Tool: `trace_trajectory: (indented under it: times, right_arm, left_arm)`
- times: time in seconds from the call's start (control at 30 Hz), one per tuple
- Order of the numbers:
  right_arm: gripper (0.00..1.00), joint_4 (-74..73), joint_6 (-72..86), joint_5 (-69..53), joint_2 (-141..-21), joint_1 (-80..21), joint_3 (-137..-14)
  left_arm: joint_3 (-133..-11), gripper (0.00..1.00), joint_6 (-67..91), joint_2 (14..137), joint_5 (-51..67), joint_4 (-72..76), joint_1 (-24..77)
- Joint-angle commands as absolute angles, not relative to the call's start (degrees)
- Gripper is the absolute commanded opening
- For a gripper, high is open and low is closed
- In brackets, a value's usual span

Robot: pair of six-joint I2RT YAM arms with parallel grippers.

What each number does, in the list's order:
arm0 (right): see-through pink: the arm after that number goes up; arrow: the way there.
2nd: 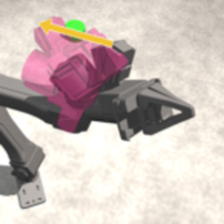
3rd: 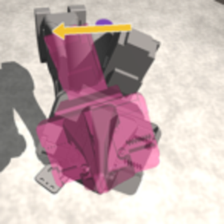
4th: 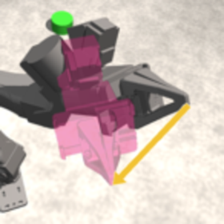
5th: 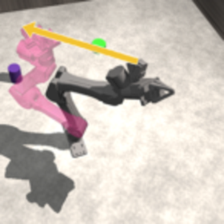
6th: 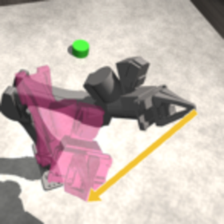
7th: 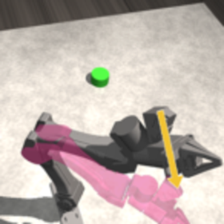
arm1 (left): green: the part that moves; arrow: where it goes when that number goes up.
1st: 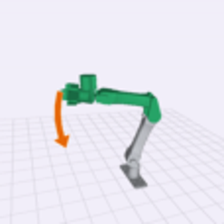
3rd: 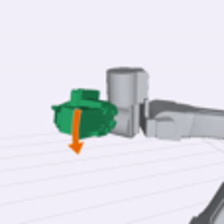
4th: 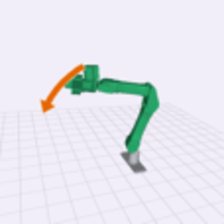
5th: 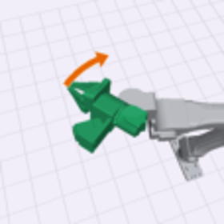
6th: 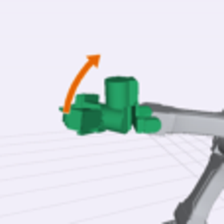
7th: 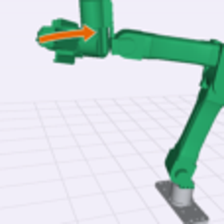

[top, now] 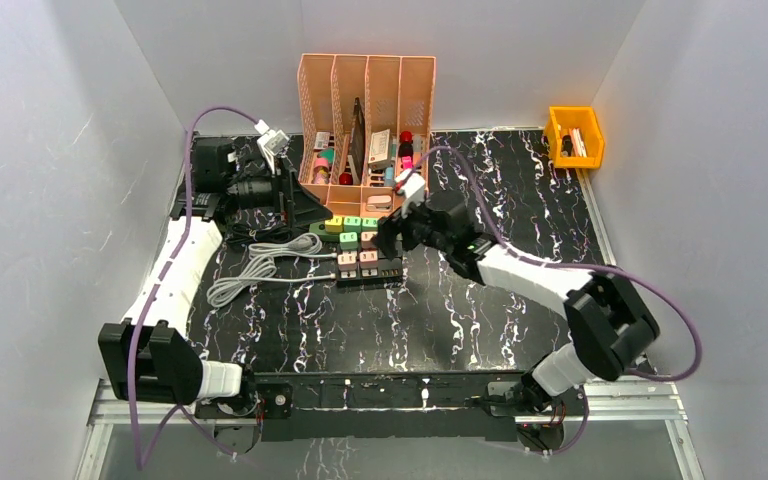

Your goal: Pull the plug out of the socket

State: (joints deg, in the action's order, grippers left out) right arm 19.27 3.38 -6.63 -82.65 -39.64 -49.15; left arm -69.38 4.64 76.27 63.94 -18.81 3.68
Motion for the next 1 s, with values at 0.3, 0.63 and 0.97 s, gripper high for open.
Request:
trace_trajectory:
  times: [0.3, 0.63, 0.97]
  right_arm:
    - [0.83, 7.56, -6.69, -9.46, -96.14, -46.32, -63.87]
    - [0.68, 2.28, -7.75, -12.53, -96.96, -46.32, -64.98]
    - [0.56, 0.73, -12.14, -17.22, -97.61, -46.32, -63.68]
  left_arm:
    - [-60.91, 0.98, 20.74, 81.19, 16.37, -10.73, 9.46]
    - [-49.09, 0.98, 31.21, 80.03, 8.92, -4.35, 19.48]
    - [-45.65, 0.98, 33.13, 81.77, 10.18, -4.12, 19.86]
